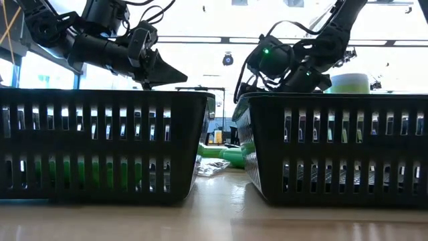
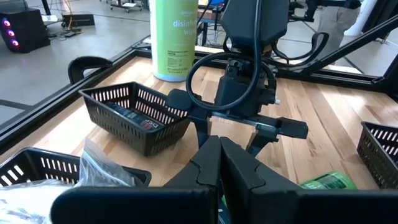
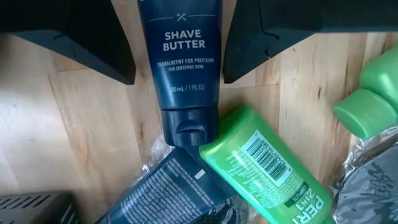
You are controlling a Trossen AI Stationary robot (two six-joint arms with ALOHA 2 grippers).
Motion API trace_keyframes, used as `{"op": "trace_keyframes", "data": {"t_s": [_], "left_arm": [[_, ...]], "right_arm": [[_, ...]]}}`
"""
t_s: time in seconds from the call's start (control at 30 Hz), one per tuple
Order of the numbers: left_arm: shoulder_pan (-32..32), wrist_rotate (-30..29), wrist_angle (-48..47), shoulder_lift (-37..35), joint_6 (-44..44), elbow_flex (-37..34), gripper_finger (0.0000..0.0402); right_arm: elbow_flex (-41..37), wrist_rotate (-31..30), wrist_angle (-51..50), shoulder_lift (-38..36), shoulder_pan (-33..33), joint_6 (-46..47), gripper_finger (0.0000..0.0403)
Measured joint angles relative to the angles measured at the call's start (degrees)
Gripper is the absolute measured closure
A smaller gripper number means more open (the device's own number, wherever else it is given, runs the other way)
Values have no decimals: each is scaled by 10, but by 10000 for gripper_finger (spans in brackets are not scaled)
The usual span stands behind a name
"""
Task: Pick & Place Travel size toiletries
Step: Put the blue shave cream into the top right black bin
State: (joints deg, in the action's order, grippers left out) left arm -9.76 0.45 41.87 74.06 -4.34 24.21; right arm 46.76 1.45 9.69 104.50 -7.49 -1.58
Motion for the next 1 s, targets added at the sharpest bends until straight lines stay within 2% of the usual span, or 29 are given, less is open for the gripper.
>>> {"op": "trace_keyframes", "data": {"t_s": [0.47,0.6,0.7,0.83,1.0], "left_arm": [[0,0,0,0,0,0,396],[0,-1,-1,0,0,0,396],[0,-2,-2,0,0,0,396],[0,-2,-4,0,0,0,396],[0,-2,-5,0,0,0,396]], "right_arm": [[-1,0,-16,-62,0,-7,165],[0,-18,-41,-107,0,-12,165],[-1,-41,-98,-148,-4,-12,169],[0,-82,-160,-198,-13,2,203],[-1,-90,-238,-223,-44,47,287]]}}
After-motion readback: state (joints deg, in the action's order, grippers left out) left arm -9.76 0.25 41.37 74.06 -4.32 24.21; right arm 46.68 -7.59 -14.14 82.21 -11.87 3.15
